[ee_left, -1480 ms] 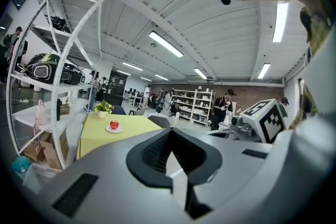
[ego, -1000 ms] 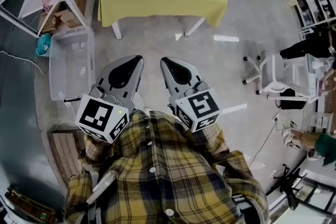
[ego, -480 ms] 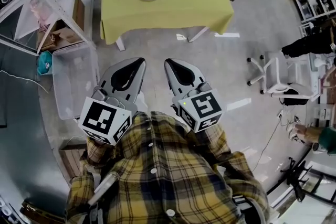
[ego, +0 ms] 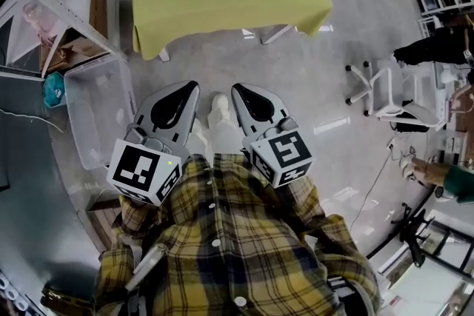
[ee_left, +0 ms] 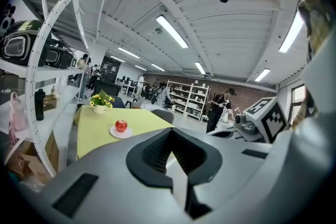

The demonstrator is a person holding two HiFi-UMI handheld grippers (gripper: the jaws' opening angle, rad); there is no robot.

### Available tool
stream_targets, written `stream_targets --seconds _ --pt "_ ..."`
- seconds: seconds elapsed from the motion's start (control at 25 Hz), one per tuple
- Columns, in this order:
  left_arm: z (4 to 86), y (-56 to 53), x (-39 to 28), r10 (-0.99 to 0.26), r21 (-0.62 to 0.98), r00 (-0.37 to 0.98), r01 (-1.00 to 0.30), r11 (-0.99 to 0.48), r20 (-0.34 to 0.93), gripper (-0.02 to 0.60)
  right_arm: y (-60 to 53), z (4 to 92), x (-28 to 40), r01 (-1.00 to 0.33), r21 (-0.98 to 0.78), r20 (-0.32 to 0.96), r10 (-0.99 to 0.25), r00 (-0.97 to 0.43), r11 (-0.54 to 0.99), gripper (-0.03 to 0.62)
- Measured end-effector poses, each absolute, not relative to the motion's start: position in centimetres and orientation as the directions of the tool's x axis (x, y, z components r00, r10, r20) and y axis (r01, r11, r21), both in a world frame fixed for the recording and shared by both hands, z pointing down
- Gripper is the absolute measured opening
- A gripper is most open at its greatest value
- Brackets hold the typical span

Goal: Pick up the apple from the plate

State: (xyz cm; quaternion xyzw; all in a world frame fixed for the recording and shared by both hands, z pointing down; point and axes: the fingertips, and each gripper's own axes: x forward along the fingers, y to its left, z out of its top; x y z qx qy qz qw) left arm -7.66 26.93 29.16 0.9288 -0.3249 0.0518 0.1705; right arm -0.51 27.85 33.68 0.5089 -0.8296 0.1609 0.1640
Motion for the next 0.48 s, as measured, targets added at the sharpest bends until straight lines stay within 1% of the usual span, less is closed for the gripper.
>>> stream_targets --seconds 0.48 --pt "29.5 19.4 -5.5 -0.617 0.279 0.759 -0.650 -0.707 0.206 -0.002 20.1 34.1 1.8 -0.883 -0.102 0.434 -0.778 -0.454 0.458 -0.003"
